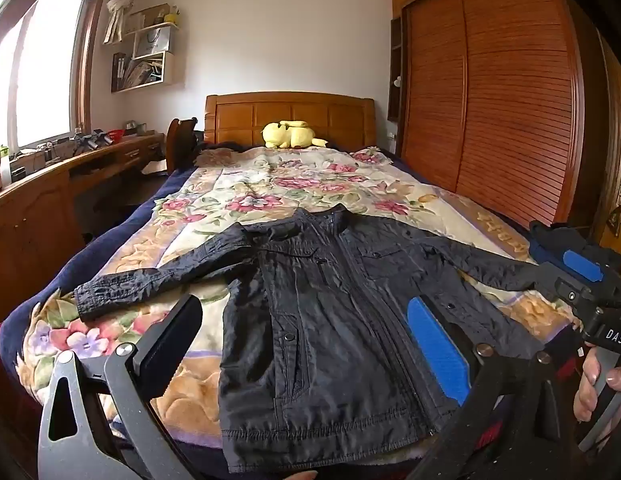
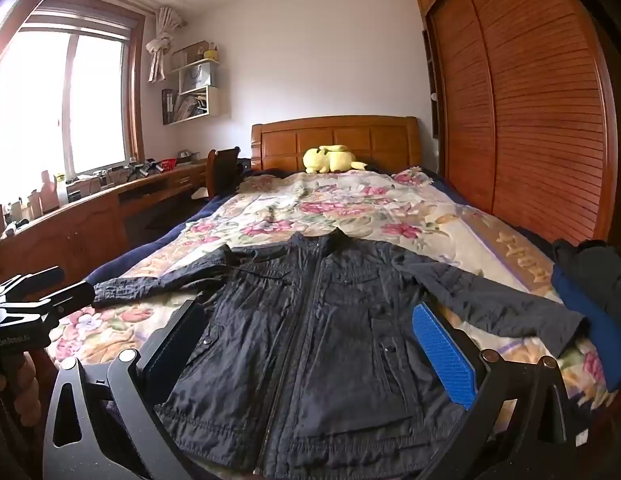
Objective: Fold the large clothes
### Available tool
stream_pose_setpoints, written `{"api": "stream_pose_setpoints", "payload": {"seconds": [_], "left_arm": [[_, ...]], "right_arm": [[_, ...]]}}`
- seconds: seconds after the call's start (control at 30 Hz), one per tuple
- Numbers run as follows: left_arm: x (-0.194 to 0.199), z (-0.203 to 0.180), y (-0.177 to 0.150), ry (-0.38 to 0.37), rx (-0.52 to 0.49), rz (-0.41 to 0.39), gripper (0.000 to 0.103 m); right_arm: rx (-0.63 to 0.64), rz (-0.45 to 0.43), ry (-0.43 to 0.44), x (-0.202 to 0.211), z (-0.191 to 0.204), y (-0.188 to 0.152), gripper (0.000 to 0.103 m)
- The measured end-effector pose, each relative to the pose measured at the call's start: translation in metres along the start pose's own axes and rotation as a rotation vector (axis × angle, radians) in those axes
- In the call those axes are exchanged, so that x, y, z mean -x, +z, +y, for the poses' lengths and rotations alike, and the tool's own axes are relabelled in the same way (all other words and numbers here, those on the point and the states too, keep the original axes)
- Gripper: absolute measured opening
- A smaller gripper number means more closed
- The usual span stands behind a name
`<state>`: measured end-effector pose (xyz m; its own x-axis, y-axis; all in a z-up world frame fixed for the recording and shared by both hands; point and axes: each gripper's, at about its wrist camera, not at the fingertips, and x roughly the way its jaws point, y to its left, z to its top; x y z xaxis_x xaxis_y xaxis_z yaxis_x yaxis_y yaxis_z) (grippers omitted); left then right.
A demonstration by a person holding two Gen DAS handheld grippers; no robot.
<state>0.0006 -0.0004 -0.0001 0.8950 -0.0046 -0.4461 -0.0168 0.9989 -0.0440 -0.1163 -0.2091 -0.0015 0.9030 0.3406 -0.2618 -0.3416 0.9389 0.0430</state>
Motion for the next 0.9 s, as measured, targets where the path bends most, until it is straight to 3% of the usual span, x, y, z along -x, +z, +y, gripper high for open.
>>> {"api": "stream_pose_setpoints", "payload": {"seconds": [0.9], "left_arm": [[0.0087,0.0022,0.0000,0.011,0.008,-0.040,0.103]], "right_arm": [[0.003,0.011,-0.010,-0.0015,0.0023,0.0002,0.103]]}}
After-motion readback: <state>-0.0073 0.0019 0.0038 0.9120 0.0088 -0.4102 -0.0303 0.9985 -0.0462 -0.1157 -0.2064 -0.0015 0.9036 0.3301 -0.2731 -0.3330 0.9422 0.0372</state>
